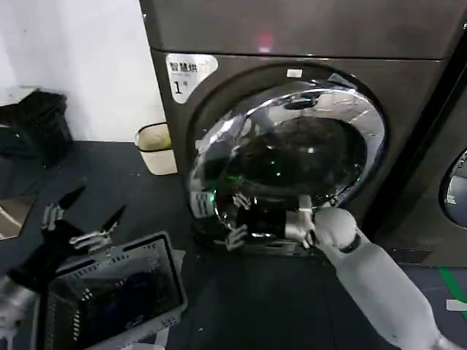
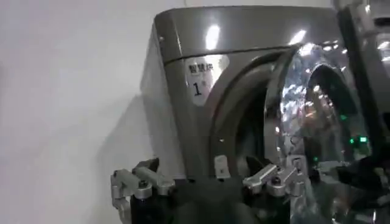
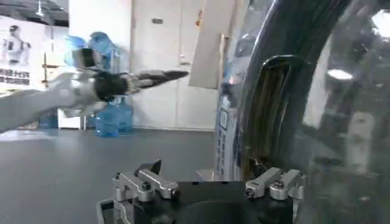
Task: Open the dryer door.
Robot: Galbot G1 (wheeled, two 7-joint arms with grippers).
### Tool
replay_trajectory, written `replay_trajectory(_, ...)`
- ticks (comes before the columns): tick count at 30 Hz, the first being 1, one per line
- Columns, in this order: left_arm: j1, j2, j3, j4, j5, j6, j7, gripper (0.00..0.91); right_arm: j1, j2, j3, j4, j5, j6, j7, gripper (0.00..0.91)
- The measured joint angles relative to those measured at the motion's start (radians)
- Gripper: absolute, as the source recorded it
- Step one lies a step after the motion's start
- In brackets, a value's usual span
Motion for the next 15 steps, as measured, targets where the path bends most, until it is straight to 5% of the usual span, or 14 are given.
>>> replay_trajectory(15, -0.303, 0.241, 0.38, 0.282, -0.178, -0.083, 0.062, 0.907, -0.125, -0.121, 0.114, 0.055, 0.091, 0.074, -0.205, 0.907)
